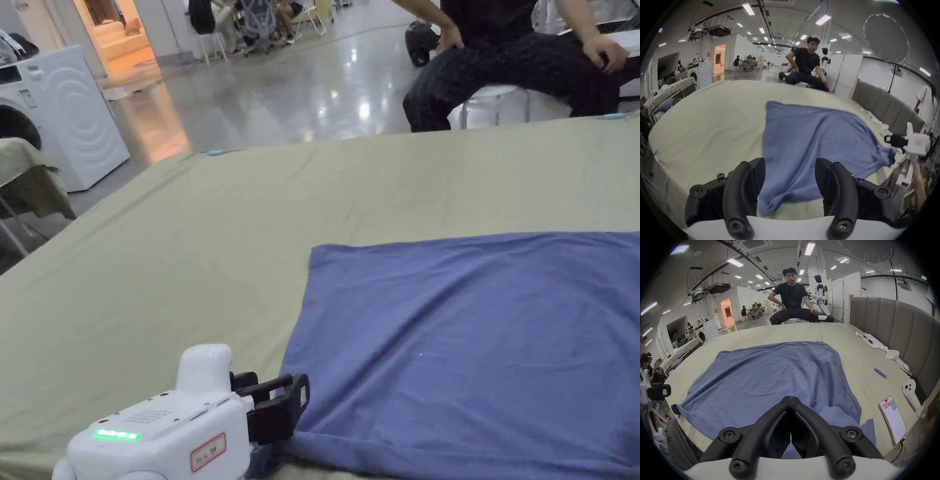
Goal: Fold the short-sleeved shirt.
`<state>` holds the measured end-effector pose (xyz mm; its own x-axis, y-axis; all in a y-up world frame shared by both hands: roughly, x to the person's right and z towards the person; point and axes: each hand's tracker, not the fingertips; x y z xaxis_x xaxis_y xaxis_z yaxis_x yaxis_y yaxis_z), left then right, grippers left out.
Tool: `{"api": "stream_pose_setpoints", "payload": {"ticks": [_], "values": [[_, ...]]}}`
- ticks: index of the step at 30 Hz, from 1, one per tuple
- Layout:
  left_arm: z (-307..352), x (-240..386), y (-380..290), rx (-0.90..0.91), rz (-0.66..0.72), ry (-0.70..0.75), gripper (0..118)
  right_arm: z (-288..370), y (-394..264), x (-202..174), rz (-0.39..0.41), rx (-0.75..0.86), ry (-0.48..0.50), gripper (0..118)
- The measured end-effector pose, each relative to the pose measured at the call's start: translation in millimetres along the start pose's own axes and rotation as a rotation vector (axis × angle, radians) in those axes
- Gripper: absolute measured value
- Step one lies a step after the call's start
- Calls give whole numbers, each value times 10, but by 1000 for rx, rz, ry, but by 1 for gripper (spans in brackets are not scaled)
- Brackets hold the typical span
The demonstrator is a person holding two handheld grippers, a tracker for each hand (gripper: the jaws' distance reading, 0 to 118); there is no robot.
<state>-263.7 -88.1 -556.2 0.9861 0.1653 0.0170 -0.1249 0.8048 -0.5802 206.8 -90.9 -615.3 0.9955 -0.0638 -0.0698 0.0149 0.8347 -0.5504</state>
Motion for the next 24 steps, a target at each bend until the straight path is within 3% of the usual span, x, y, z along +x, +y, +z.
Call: {"api": "stream_pose_setpoints", "payload": {"ticks": [7,8,11,15,16,17,18,19,21,24], "values": [[-183,-129,-303,-170,8,27,62,76,-11,66,-26,-4,6,0],[-223,-126,-302,-197,25,34,58,86,-14,73,-24,-5,3,0],[-345,-129,-310,-259,34,7,17,129,-33,118,-20,-10,-9,0],[-470,6,-278,-334,-64,19,11,240,-87,258,-45,-27,-29,1],[-488,12,-273,-340,-62,29,11,294,-101,302,-43,-32,-54,8],[-498,31,-257,-350,-74,37,11,349,-110,347,-41,-28,-93,23],[-516,47,-238,-362,-85,37,11,390,-130,442,-38,-23,-112,53],[-526,66,-234,-366,-99,41,11,437,-138,537,-41,-30,-109,72],[-529,78,-231,-373,-112,53,11,509,-153,700,-61,-49,-117,84],[-477,154,-225,-374,-123,60,11,537,-251,913,-109,-82,-160,90]]}}
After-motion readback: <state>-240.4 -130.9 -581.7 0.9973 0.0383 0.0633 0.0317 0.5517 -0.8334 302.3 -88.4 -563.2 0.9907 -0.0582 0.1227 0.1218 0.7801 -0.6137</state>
